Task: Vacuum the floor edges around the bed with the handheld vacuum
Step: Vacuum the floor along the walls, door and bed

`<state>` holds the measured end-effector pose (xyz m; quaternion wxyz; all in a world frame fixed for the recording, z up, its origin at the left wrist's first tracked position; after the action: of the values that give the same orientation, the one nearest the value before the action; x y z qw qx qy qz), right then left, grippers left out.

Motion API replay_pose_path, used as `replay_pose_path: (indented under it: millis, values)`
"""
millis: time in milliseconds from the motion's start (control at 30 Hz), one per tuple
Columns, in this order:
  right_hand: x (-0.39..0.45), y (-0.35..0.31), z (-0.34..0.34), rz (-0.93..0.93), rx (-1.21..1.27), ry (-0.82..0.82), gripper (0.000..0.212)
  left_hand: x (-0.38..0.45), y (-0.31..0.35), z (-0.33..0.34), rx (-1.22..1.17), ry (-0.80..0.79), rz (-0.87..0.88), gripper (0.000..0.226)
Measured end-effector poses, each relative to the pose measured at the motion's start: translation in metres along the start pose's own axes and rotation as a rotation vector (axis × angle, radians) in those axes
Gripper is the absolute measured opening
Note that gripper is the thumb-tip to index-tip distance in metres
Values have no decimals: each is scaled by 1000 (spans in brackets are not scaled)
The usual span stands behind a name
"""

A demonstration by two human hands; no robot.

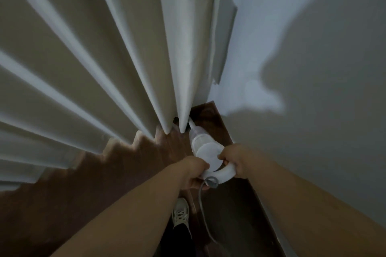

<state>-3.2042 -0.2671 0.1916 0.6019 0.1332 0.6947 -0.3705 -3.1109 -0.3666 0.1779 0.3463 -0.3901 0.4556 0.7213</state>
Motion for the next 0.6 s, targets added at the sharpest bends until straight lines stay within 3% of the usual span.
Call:
replay_pose_path:
  millis: [100, 600]
  values:
    - [-3, 20, -1, 7, -3, -13, 29, 2, -18, 9, 20, 0, -1, 42]
    - [-76, 183, -34, 59, -174, -25, 35, -26, -171, 136, -85, 8, -34, 39]
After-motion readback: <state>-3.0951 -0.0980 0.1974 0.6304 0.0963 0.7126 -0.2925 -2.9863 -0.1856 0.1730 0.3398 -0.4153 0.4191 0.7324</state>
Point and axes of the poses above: each hand's wrist, its own x-axis towards the middle knuckle, its own z-axis out of the palm, y = z × x, the point moved 2 cm from there along x, towards the middle knuckle, and after that the axes turned 14 degrees about -y, right-handed, at the moved point
